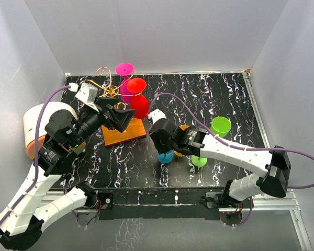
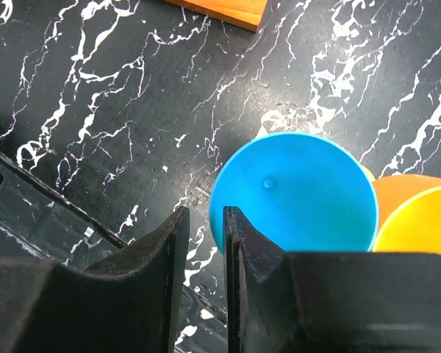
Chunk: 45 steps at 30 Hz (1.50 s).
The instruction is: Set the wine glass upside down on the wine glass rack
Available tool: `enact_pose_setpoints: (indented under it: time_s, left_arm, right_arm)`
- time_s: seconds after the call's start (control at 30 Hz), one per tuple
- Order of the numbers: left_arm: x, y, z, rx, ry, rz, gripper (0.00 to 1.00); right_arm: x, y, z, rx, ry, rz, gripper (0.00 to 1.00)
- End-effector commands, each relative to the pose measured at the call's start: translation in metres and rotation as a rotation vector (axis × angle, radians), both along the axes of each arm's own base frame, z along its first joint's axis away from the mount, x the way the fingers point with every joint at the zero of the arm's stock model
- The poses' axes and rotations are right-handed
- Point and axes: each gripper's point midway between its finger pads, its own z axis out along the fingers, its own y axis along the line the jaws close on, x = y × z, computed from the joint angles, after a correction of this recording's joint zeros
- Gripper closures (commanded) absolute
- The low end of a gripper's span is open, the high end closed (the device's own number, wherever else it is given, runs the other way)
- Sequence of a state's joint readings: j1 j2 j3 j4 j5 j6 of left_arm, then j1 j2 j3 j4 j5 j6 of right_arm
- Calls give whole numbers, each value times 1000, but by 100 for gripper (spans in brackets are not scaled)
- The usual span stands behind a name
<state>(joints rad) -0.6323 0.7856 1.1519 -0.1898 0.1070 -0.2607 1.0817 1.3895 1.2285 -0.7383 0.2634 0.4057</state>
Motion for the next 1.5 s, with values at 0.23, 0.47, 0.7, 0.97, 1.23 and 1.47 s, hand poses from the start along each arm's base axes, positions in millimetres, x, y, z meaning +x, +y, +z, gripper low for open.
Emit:
enact_pose_setpoints:
  time_s: [0.23,0.47,0.7,0.97,1.23,1.47]
  left_arm:
    - [-2,5,13,-8,-43,14,3]
    - [-4,2,13,-6,-39,-6,2]
    - [-6,-1,15,-15,-35,-24,2]
    - [-13,-25,21,-131,52,-138,2]
    - [-6,-42,40,-198,109,-184,2]
    - [12,-66,40,-319,215,-217,2]
  right_arm:
    - [8,18,-5,16,-52,61,89]
    - [16,21,17,75,-108,29,100]
    - [18,24,63,224,-185,13,100]
    - [26,-3,130,429,-353,-104,100]
    - [34,-59,182,583,-529,-306,100]
    - [50,-106,223,575,-700,-509,100]
